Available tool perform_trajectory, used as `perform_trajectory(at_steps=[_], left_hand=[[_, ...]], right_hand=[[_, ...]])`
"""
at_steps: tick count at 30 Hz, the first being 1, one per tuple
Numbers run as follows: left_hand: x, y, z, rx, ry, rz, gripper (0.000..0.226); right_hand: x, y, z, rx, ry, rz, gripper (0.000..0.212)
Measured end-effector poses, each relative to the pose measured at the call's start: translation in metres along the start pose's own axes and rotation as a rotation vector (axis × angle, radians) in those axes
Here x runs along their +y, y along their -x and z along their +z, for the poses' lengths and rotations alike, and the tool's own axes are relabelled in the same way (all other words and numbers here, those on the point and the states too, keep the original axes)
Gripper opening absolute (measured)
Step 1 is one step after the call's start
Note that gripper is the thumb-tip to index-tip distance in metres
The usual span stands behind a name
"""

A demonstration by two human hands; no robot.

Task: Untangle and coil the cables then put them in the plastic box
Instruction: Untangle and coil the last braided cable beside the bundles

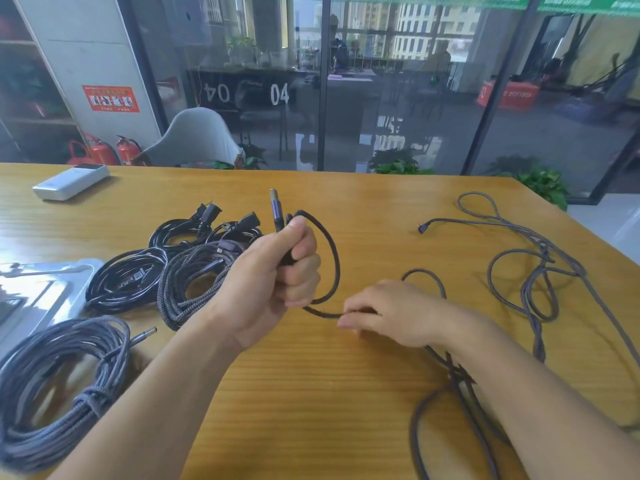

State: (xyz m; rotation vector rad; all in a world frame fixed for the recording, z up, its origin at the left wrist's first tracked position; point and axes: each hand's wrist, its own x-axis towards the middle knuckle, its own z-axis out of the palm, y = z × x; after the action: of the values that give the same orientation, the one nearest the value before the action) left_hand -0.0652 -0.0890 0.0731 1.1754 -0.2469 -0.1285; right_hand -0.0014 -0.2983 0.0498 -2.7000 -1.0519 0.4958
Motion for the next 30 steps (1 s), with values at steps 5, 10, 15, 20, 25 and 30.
perform_trajectory(at_steps=[5, 10, 15, 20, 25, 30], left_hand=[[0.015, 0.005, -0.013, 0.046, -0.032, 0.014, 0.042], [0.022, 0.006, -0.023, 0.151, -0.102, -0.006, 0.039], [0.025, 0.006, -0.034, 0.229, -0.190, 0.004, 0.042], [0.019, 0.005, -0.028, 0.278, -0.394, 0.030, 0.041], [-0.001, 0.001, -0.009, 0.240, -0.743, 0.066, 0.030], [-0.010, 0.000, 0.009, 0.118, -0.845, 0.065, 0.022]], right_hand=[[0.046, 0.002, -0.009, 0.238, -0.151, 0.127, 0.044], [0.070, 0.016, -0.020, 0.150, -0.349, 0.115, 0.044], [0.082, 0.044, -0.033, -0.073, -0.478, 0.066, 0.007], [0.075, 0.031, -0.025, 0.432, -0.561, 0.069, 0.022], [0.050, 0.016, -0.017, 0.511, -0.530, -0.042, 0.024], [0.031, 0.013, -0.012, 0.488, -0.562, -0.143, 0.015]])
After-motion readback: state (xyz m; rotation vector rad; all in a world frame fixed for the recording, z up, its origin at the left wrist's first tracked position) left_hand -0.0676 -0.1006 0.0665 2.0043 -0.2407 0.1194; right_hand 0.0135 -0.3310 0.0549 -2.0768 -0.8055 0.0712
